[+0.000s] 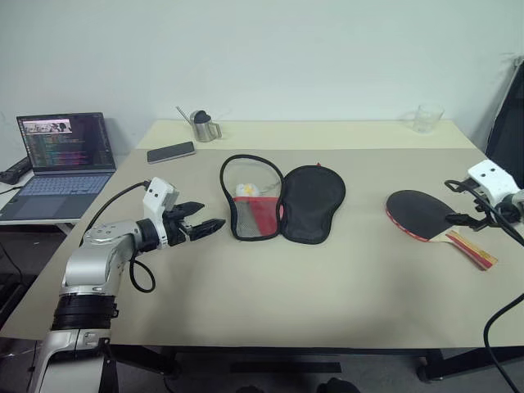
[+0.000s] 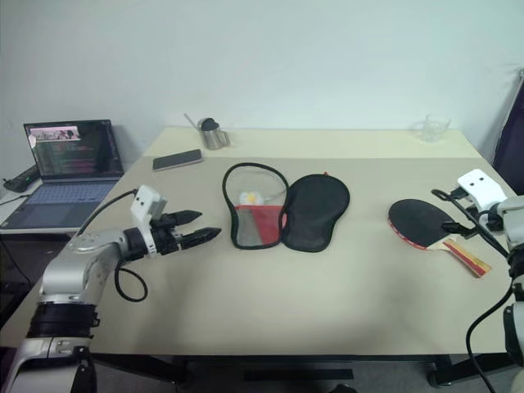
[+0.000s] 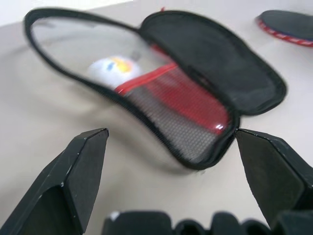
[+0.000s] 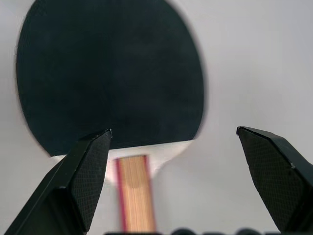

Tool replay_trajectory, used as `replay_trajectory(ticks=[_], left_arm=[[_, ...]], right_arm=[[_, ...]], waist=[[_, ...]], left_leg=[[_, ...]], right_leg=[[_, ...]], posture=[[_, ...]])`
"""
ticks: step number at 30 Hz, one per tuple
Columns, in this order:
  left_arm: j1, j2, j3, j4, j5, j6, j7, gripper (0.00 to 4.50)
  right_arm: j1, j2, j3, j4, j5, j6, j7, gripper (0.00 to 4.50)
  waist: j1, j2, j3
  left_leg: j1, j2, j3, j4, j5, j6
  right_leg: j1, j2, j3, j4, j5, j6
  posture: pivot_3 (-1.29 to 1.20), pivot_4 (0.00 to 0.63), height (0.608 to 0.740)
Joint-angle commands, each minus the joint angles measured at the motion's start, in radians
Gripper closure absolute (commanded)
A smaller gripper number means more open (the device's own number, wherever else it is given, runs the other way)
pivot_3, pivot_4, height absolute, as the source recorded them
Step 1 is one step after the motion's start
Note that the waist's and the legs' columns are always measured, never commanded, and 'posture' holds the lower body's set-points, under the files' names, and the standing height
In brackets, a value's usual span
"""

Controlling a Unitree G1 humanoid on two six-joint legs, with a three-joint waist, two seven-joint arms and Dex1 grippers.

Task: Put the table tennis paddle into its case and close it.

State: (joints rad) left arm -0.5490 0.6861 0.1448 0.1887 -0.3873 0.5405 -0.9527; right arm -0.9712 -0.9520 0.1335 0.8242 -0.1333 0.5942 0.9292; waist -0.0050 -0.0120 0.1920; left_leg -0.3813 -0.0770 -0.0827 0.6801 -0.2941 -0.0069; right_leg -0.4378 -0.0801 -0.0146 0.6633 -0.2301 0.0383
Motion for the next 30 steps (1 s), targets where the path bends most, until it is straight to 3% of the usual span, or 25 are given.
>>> replay_trajectory(ticks=[1, 10, 30], left_arm=[[0.018, 0.000, 0.003, -0.086, -0.031, 0.019, -0.004, 0.01], [0.008, -0.015, -0.016, -0.118, -0.053, 0.043, 0.004, 0.01], [0.006, -0.039, -0.035, -0.154, -0.065, 0.056, 0.026, 0.01]], right_arm=[[-0.061, -0.020, 0.012, 0.045, -0.007, 0.026, 0.075, 0.00], [-0.165, -0.009, 0.116, 0.251, -0.092, 0.042, 0.195, 0.00], [-0.199, 0.133, 0.077, 0.415, -0.103, -0.067, 0.095, 0.00]], waist=[[-0.002, 0.000, 0.000], [-0.012, 0.000, 0.000], [-0.028, -0.001, 0.000]], left_leg=[[0.000, 0.000, 0.001, 0.000, 0.000, 0.000], [0.000, 0.001, 0.003, 0.000, 0.000, 0.000], [0.001, 0.002, 0.003, 0.000, 0.000, 0.000]], right_leg=[[0.000, 0.000, 0.001, 0.000, 0.000, 0.000], [-0.001, 0.002, 0.003, 0.000, 0.000, 0.000], [-0.002, 0.003, 0.004, 0.001, 0.001, 0.001]], posture=[[0.00, 0.150, 0.740], [0.00, 0.150, 0.740], [0.00, 0.150, 0.740]])
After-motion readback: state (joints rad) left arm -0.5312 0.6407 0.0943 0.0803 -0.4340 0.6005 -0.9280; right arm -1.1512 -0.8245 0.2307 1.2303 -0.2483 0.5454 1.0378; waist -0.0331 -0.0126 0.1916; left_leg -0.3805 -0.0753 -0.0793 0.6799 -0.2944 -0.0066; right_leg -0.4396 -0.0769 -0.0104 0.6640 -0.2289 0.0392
